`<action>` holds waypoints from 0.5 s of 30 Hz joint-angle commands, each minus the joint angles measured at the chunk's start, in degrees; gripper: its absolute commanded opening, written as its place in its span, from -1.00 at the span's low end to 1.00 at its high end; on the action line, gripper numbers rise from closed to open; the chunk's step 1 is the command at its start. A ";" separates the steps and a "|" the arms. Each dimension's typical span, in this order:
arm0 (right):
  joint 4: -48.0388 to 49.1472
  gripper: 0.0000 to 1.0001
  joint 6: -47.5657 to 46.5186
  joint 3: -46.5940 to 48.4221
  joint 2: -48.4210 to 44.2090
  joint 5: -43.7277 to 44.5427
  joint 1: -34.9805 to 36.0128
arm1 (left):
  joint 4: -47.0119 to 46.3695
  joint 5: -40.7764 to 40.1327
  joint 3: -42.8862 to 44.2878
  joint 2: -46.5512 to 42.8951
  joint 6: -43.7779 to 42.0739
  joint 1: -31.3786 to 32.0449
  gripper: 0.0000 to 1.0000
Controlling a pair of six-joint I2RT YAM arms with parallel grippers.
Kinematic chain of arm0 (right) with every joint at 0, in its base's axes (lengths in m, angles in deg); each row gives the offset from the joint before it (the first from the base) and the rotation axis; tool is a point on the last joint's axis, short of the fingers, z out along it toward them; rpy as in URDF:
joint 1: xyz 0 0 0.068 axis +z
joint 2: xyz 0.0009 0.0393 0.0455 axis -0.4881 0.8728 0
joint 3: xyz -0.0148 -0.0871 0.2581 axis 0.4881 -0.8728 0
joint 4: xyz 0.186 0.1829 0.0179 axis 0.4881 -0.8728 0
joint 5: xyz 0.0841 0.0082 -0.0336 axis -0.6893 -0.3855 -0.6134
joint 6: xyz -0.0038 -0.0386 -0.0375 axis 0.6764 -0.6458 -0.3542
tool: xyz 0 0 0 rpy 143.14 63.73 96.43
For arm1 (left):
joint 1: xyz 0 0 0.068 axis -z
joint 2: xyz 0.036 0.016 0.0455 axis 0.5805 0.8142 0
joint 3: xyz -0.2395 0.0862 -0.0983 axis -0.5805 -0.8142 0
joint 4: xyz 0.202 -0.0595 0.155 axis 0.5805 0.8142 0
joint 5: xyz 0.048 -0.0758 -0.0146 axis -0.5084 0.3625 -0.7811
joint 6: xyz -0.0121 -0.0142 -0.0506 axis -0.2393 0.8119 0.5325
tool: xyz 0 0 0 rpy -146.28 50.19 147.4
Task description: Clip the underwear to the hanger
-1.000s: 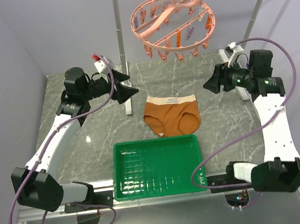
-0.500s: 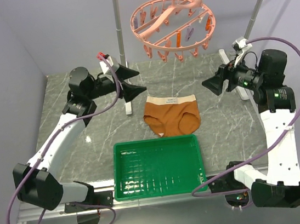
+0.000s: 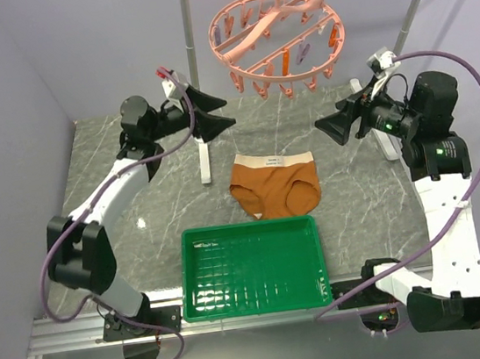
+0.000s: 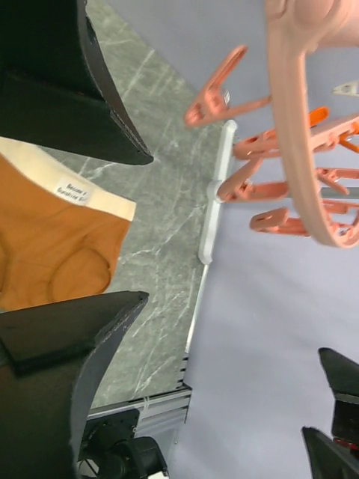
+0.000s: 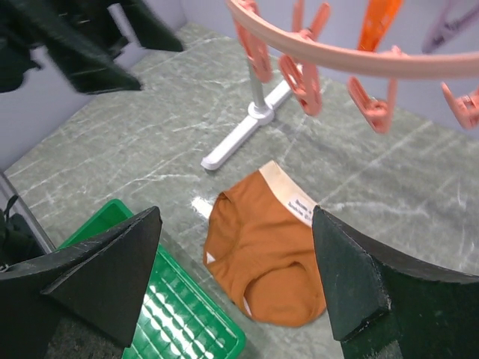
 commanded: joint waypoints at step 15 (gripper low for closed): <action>1.69 0.78 -5.07 3.69 0.42 1.09 6.84 | -37.81 8.04 29.20 29.57 30.78 -3.02 0.55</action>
